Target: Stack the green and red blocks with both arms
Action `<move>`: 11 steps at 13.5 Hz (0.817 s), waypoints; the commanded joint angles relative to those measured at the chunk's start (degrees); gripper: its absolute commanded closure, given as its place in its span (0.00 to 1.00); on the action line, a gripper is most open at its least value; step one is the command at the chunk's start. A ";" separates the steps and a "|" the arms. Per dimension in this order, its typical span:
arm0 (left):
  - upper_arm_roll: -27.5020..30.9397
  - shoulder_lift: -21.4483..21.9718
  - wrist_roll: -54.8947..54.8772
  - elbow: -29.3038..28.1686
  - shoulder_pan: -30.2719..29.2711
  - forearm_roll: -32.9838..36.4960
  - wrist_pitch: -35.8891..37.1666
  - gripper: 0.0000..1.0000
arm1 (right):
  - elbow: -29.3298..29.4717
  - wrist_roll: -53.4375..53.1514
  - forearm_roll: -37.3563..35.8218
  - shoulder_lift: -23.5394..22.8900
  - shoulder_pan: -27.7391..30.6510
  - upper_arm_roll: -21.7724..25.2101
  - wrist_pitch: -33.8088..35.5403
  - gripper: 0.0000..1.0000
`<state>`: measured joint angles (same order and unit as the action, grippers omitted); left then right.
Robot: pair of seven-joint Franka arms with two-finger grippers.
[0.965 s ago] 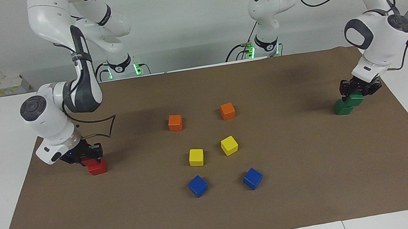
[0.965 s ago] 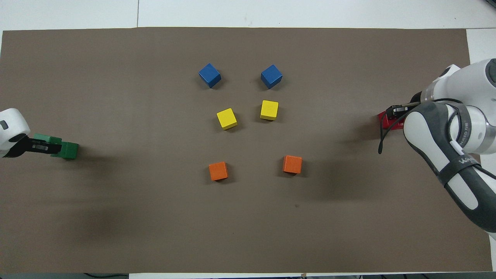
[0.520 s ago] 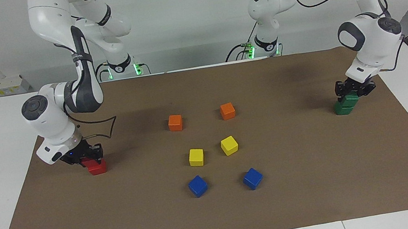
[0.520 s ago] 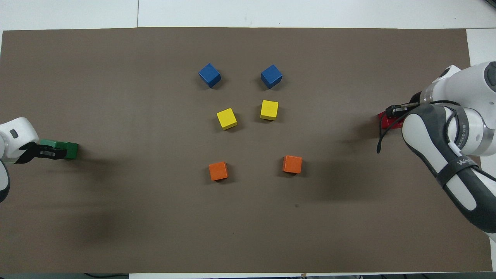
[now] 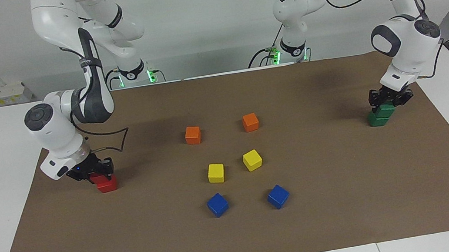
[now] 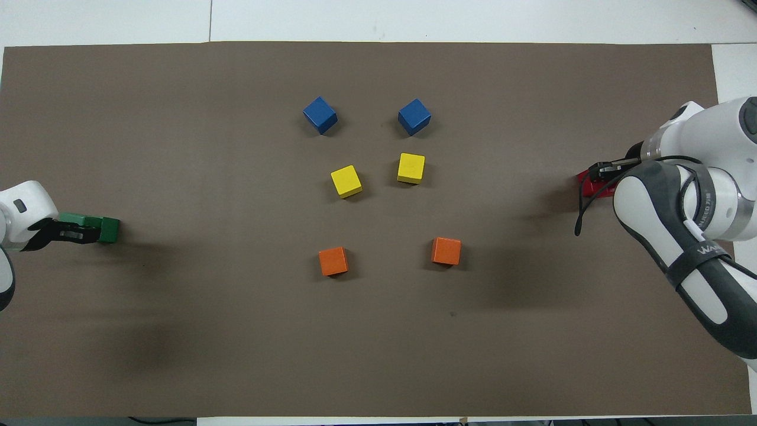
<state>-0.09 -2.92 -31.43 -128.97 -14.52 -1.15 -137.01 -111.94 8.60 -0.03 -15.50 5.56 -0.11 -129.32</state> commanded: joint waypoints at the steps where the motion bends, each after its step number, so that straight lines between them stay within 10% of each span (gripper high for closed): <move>1: -0.61 1.60 -2.14 -2.25 -0.95 0.27 -2.64 0.00 | -2.41 2.21 0.64 1.52 0.59 -0.33 -1.28 1.00; 9: -0.61 0.99 -2.15 1.59 -0.95 0.27 1.46 0.00 | -2.67 2.12 0.64 1.52 0.51 -0.33 -2.34 1.00; 10: -0.61 0.81 -2.15 4.49 -0.95 0.27 4.88 0.00 | -2.67 2.12 0.56 1.52 0.51 -0.33 -2.42 0.91; 11: -0.61 0.46 -2.15 8.08 -0.87 0.36 9.09 0.00 | -2.67 2.03 0.12 1.52 0.33 -0.33 -2.42 0.53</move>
<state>-0.11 -2.87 -32.74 -126.33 -14.54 -1.15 -134.83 -112.46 8.60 -0.05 -15.26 5.55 -0.11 -130.32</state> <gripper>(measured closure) 0.000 0.449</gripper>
